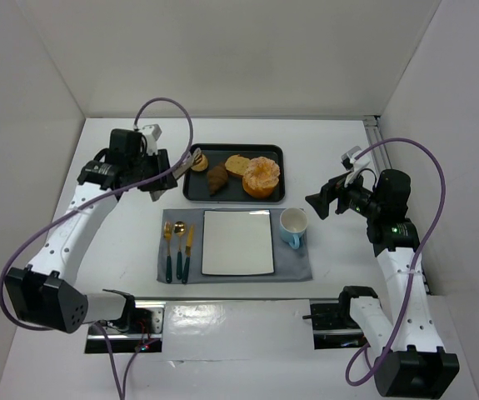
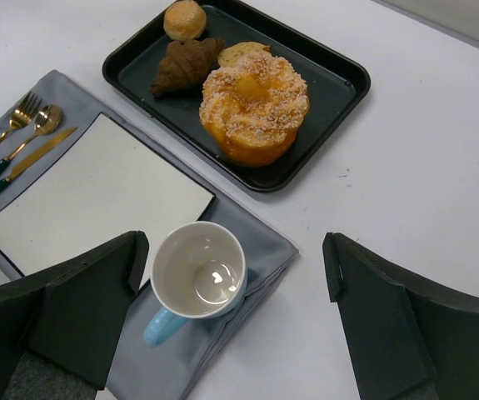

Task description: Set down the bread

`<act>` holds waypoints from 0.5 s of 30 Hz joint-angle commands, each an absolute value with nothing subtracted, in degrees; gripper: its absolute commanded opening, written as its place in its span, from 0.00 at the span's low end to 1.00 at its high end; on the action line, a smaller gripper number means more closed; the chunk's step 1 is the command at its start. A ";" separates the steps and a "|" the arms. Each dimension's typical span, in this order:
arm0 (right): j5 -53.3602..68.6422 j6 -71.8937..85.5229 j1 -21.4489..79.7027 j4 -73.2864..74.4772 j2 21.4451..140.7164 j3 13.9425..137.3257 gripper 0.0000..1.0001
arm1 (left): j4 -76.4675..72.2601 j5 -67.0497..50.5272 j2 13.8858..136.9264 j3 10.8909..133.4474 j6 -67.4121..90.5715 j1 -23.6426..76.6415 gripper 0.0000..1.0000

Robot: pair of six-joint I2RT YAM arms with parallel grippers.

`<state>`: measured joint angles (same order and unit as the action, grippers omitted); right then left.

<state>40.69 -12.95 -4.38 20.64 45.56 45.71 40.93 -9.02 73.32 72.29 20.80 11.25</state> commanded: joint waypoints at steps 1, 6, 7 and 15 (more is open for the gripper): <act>40.25 -13.45 -4.13 19.86 45.53 46.32 0.99 | 39.99 -9.67 77.76 76.55 19.78 12.92 0.52; 40.25 -13.45 -4.13 19.86 45.53 46.32 0.99 | 39.20 -9.67 81.56 77.78 19.25 16.08 0.52; 40.25 -13.45 -4.13 19.86 45.53 46.32 0.99 | 39.20 -9.67 82.08 77.78 19.25 17.04 0.52; 40.25 -13.45 -4.13 19.86 45.53 46.32 0.99 | 38.67 -5.28 84.46 78.31 18.73 21.09 0.53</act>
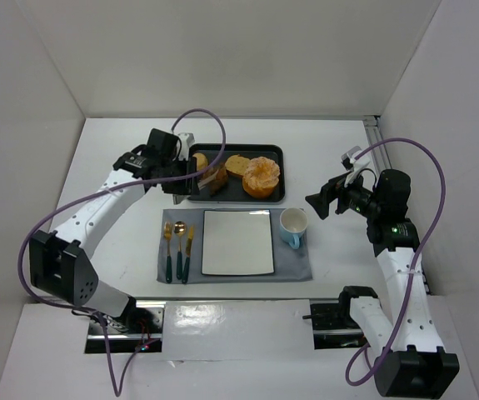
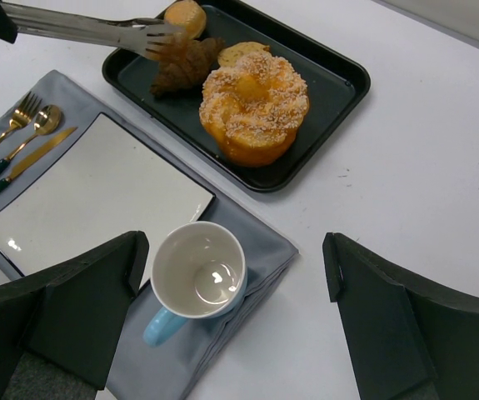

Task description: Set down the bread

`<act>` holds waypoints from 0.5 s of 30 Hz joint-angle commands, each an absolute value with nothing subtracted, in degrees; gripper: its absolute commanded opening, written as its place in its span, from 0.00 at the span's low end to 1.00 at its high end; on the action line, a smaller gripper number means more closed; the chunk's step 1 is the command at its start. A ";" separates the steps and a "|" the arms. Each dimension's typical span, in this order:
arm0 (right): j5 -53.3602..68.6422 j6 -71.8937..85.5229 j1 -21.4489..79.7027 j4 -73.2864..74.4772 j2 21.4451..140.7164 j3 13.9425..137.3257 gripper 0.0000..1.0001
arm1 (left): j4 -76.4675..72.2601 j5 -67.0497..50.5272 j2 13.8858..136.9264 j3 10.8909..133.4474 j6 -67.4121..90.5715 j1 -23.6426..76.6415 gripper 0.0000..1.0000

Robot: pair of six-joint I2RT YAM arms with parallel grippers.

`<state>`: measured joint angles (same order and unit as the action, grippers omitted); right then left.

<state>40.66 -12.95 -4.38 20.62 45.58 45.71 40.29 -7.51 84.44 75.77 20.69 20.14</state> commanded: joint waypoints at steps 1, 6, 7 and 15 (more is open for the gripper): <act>40.25 -13.45 -4.13 19.86 45.53 46.32 0.99 | 38.67 -4.75 84.98 78.92 18.72 21.09 0.55; 40.25 -13.45 -4.13 19.86 45.53 46.32 0.99 | 39.37 -2.20 85.61 79.45 18.11 22.32 0.56; 40.25 -13.45 -4.13 19.86 45.53 46.32 0.99 | 39.37 -2.20 85.61 79.45 18.11 22.32 0.56; 40.25 -13.45 -4.13 19.86 45.53 46.32 0.99 | 40.61 -0.35 86.13 79.98 17.05 22.32 0.57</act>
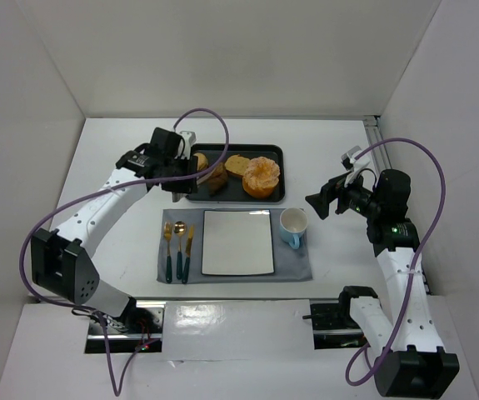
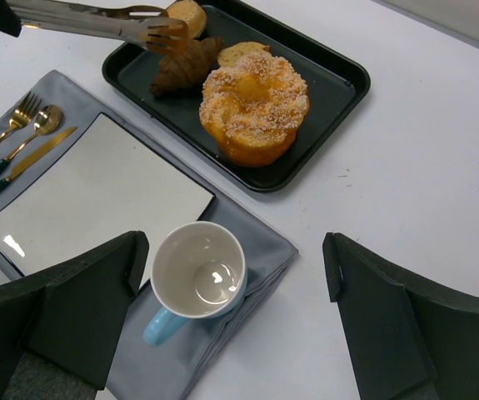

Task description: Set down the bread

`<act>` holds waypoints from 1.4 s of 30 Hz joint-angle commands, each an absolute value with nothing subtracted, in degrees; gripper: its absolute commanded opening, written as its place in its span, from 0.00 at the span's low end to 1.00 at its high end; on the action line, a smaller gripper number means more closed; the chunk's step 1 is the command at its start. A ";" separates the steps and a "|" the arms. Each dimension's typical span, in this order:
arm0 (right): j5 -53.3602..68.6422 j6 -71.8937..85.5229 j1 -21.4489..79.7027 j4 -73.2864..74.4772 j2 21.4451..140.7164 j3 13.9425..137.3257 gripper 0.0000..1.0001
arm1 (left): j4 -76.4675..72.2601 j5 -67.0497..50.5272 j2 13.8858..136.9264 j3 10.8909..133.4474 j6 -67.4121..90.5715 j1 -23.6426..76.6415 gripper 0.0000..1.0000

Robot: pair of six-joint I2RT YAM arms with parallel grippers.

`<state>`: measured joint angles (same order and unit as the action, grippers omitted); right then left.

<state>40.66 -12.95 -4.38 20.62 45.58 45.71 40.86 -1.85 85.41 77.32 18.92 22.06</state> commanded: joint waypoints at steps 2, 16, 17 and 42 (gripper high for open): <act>40.25 -13.45 -4.13 19.86 45.53 46.32 0.99 | 40.61 -0.35 86.13 79.98 17.05 22.32 0.57; 40.25 -13.45 -4.13 19.86 45.53 46.32 0.99 | 38.14 -0.97 89.47 76.38 16.00 22.32 0.61; 40.25 -13.45 -4.13 19.86 45.53 46.32 0.99 | 37.62 -1.58 89.99 76.38 16.00 22.32 0.61; 40.78 -13.45 -4.13 19.86 45.53 46.32 0.99 | 38.23 -2.72 93.16 76.90 15.47 22.85 0.61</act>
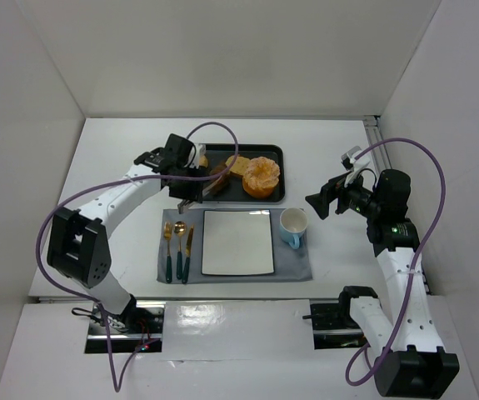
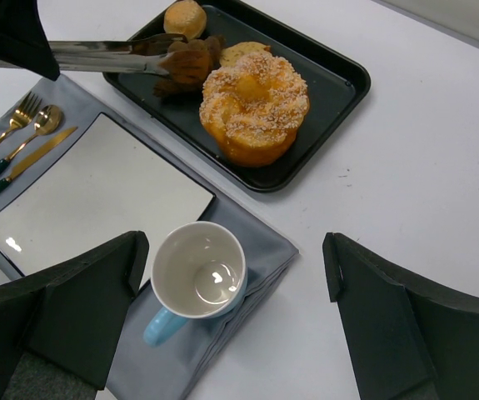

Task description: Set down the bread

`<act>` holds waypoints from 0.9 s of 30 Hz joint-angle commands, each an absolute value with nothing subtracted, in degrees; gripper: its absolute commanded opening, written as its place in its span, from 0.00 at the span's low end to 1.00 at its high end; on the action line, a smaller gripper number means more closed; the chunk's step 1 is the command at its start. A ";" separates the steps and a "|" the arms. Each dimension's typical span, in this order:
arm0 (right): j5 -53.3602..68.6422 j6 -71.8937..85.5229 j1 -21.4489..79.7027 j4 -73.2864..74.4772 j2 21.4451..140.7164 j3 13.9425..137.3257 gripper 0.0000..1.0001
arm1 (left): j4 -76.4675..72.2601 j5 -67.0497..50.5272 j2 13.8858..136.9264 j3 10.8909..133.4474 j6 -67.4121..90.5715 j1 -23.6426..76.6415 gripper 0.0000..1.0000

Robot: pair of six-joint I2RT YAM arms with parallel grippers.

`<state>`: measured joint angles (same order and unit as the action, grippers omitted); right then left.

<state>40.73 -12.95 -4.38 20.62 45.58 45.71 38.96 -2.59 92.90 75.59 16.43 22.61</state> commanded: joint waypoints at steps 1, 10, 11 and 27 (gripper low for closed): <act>40.78 -13.45 -4.13 19.86 45.53 46.32 0.99 | 38.23 -2.72 93.16 76.90 15.47 22.85 0.55; 40.78 -13.45 -4.13 19.86 45.53 46.32 0.99 | 38.23 -0.18 87.46 75.76 15.99 23.38 0.13; 40.78 -13.45 -4.13 19.86 45.53 46.32 0.99 | 38.23 -0.18 86.49 75.76 16.00 23.38 0.13; 40.78 -13.45 -4.13 19.86 46.05 46.32 0.99 | 44.82 -3.96 64.62 62.32 22.24 34.80 0.12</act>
<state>40.73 -12.95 -4.38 20.62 45.63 45.71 44.23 -1.87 68.07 63.07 19.99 32.88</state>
